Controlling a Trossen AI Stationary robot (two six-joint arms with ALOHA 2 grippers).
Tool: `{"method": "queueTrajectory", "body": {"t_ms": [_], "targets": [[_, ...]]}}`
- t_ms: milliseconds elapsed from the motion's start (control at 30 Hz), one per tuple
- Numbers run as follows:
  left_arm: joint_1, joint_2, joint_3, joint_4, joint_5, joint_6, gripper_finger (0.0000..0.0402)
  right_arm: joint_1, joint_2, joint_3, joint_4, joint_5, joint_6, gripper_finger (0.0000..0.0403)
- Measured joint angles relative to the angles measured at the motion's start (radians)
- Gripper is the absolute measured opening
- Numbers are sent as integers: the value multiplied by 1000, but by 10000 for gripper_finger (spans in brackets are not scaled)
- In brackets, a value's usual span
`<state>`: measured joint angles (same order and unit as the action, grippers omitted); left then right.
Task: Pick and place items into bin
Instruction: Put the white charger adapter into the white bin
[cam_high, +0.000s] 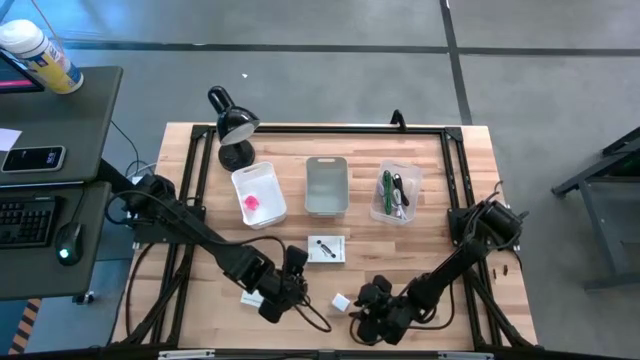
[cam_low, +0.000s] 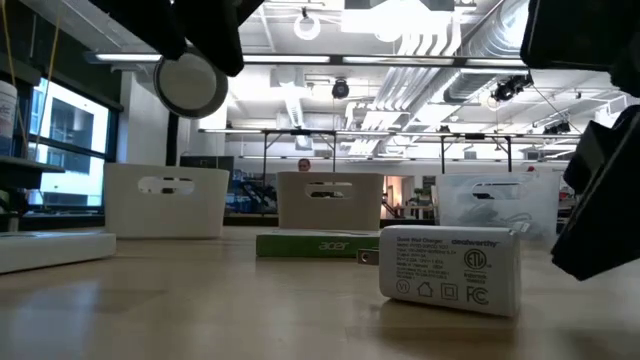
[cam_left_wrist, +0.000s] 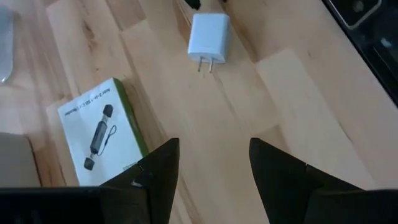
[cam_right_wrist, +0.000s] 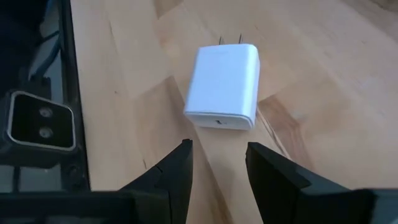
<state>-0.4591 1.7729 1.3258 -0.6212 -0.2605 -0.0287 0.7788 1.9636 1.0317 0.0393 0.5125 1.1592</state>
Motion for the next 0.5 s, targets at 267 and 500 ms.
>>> {"method": "queueTrajectory", "body": {"t_ms": [267, 500], "targets": [[1, 0, 0, 24, -65, -41, 184, -26, 0, 0, 3, -10, -108, 139], [0, -1, -2, 16, -73, -85, 184, -88, 0, 0, 3, -103, -233, 139]]}}
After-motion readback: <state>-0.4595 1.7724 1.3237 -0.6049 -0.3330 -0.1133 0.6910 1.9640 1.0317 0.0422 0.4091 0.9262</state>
